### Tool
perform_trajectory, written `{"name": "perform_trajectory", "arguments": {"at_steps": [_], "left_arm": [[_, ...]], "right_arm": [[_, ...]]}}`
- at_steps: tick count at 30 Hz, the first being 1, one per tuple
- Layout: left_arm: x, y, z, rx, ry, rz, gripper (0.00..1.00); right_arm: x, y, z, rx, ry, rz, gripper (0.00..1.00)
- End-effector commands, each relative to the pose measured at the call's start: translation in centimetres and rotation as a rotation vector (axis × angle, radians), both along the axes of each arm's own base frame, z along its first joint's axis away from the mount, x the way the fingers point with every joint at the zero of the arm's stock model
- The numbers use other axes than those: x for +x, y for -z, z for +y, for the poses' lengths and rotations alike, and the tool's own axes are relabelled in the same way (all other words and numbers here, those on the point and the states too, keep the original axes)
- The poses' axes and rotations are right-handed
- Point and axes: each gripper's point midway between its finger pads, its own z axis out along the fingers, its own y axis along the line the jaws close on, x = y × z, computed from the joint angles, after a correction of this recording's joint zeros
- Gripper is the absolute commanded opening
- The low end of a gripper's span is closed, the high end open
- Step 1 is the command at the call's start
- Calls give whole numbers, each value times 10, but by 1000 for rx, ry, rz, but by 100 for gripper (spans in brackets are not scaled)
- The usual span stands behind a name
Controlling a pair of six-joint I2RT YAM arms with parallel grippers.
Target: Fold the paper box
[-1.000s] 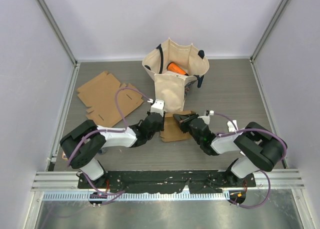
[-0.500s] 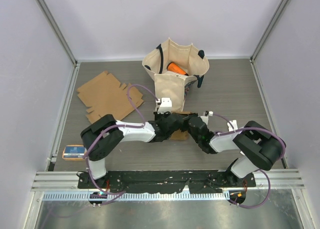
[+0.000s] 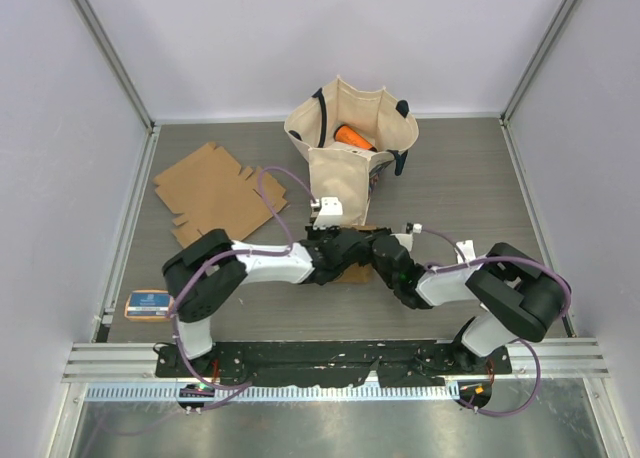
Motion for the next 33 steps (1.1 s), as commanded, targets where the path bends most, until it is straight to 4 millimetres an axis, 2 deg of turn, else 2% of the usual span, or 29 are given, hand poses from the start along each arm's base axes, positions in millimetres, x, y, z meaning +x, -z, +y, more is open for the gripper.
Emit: {"name": "perform_trajectory", "arguments": {"at_steps": [1, 2, 4, 5, 7, 8, 12, 15, 16, 19, 26, 28, 33], "left_arm": [[-5, -25, 3, -81, 128, -61, 30], [-6, -42, 0, -130, 159, -87, 43], [-15, -45, -4, -178, 235, -88, 51], [-17, -59, -3, -217, 255, -112, 53], [-25, -62, -7, -267, 315, -109, 56], [-28, -70, -7, -299, 334, -122, 56], [-36, -61, -4, -317, 358, -108, 56], [-33, -52, -6, -307, 357, -93, 52], [-31, -49, -7, -299, 352, -87, 46], [-27, -45, -11, -282, 340, -77, 39], [-16, -28, -10, -253, 276, -59, 38], [-12, -19, -7, -228, 253, -49, 33], [-4, -13, -4, -214, 210, -55, 26]], "right_arm": [[-11, 16, -7, -72, 1, 25, 1], [-11, 15, -6, -70, 0, 18, 1], [-11, 16, -9, -82, 7, 22, 1], [-11, 14, -9, -85, 6, 15, 1], [-11, 15, -11, -103, 11, 21, 1], [-10, 14, -11, -103, 11, 21, 1], [-10, 11, -9, -95, 12, 34, 1], [-10, 10, -9, -96, 13, 46, 1], [-10, 10, -8, -99, 11, 51, 1], [-9, 9, -4, -89, 4, 63, 1], [-9, 11, -2, -72, 1, 79, 1], [-9, 12, -2, -61, 5, 82, 1], [-9, 13, 0, -53, -1, 87, 1]]}}
